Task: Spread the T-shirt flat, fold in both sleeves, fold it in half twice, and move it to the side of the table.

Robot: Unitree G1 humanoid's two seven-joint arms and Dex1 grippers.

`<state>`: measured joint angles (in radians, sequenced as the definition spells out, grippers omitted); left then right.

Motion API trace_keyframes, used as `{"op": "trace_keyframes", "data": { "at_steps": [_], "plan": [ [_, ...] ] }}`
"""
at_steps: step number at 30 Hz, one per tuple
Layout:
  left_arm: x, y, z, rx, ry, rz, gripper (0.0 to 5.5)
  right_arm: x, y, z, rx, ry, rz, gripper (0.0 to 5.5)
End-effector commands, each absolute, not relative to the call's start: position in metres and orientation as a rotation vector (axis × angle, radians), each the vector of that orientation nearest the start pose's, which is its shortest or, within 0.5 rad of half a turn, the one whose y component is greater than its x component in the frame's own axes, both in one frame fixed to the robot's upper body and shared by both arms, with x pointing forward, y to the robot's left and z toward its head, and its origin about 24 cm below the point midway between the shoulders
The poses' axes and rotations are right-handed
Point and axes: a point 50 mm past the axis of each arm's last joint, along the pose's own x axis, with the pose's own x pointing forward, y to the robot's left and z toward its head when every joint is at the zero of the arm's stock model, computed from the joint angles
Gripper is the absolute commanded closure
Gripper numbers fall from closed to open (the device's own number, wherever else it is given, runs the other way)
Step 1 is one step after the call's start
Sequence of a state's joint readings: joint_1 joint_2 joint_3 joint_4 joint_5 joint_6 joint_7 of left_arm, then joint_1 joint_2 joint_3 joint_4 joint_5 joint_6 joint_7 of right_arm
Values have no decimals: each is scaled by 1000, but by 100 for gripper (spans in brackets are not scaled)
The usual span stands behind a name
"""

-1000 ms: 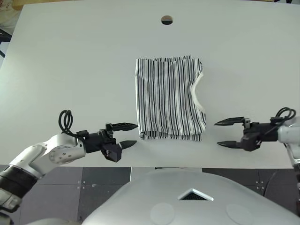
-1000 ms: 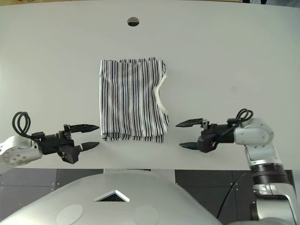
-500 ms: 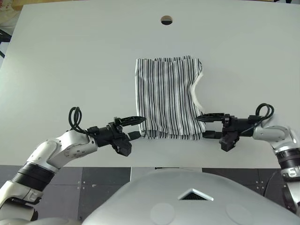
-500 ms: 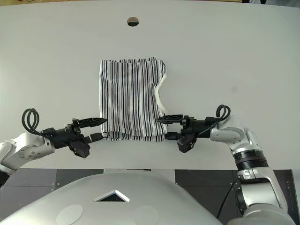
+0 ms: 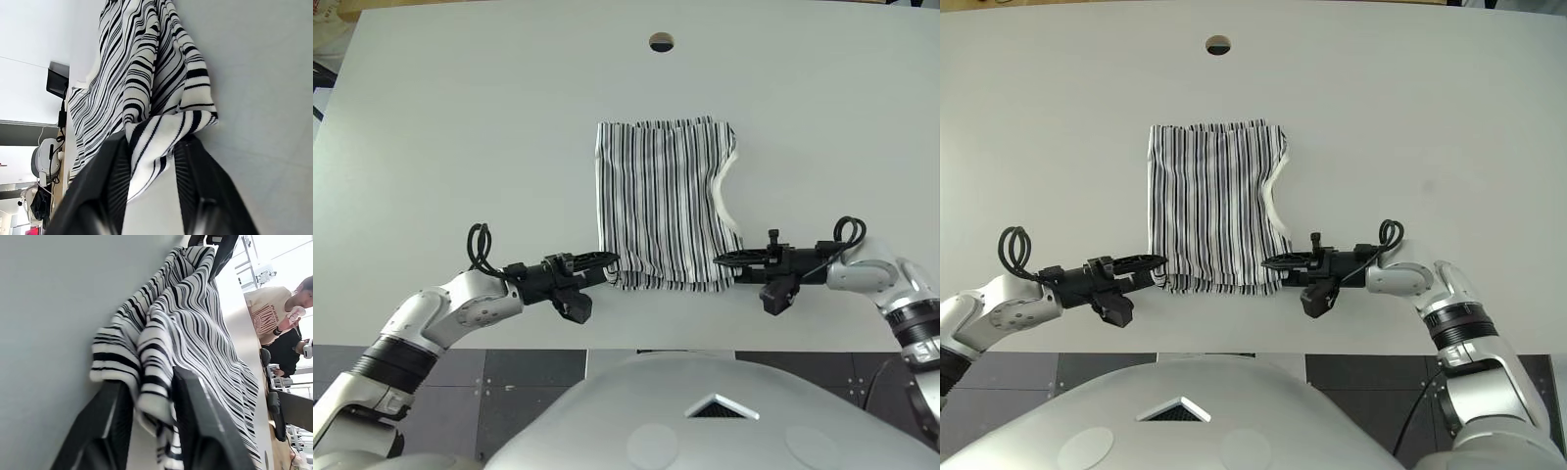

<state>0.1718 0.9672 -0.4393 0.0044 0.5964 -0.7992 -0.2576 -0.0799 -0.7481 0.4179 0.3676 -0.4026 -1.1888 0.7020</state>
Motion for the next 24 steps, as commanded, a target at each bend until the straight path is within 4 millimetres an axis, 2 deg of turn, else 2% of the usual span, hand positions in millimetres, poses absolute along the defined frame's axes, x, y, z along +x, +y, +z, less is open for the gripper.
{"op": "trace_keyframes", "data": {
  "at_steps": [1, 4, 9, 11, 15, 20, 24],
  "plan": [
    [132, 204, -1, 1279, -68, -1446, 456, 165, -189, 2, -1101, -213, 1690, 486],
    [132, 203, 0, 1268, -70, -1460, 485, 166, -188, 4, -1093, -216, 1685, 536],
    [128, 199, 6, 1187, -57, -1493, 533, 168, -187, 7, -1060, -217, 1669, 540],
    [121, 194, 13, 1068, -27, -1529, 539, 165, -184, 12, -963, -193, 1656, 540],
    [105, 188, 47, 708, 116, -1602, 539, 156, -179, 43, -593, -73, 1670, 540],
    [119, 192, 88, 598, 171, -1576, 539, 160, -179, 86, -435, -33, 1718, 540],
    [119, 190, 92, 568, 181, -1565, 539, 161, -177, 102, -403, -21, 1737, 540]
  ]
}}
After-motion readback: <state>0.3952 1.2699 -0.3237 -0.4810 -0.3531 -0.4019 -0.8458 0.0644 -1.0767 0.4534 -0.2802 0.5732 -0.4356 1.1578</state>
